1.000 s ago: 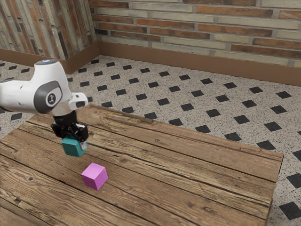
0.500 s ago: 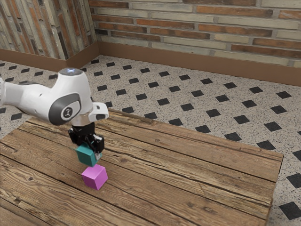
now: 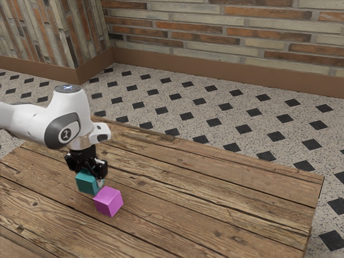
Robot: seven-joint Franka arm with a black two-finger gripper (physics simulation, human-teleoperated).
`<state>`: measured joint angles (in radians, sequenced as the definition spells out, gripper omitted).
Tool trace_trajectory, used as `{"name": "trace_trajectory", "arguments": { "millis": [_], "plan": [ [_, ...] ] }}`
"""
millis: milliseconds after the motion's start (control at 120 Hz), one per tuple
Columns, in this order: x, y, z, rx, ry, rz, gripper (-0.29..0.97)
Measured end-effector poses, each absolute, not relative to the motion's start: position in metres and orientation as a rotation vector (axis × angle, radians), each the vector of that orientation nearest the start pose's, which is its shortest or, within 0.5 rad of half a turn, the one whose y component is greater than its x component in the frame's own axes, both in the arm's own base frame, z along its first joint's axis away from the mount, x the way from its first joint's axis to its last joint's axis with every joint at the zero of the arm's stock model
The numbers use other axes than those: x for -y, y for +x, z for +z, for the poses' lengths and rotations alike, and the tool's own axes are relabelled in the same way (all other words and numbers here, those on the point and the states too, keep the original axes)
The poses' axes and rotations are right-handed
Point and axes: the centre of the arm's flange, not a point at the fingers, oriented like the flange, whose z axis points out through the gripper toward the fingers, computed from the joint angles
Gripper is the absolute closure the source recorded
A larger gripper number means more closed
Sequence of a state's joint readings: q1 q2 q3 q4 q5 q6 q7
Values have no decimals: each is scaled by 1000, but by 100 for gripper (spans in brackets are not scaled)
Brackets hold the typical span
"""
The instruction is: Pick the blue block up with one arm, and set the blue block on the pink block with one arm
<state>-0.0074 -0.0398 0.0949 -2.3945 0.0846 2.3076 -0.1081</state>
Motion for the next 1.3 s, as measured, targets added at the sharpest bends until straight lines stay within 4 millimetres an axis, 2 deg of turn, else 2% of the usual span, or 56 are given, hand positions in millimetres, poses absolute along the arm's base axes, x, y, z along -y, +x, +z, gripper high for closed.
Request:
{"name": "trace_trajectory", "arguments": {
  "millis": [108, 350, 492, 642, 817, 1042, 1300],
  "plan": [
    [-50, 479, 328, 241, -3075, 65, 36],
    [-28, 479, 326, 186, -3078, 60, 36],
    [-32, 479, 327, 205, -3077, 56, 36],
    [-33, 478, 336, 214, -3080, 29, 36],
    [-20, 477, 337, 176, -3084, 27, 36],
    [-14, 477, 336, 153, -3085, 31, 36],
    [7, 477, 336, 78, -3089, 32, 36]
  ]
}}
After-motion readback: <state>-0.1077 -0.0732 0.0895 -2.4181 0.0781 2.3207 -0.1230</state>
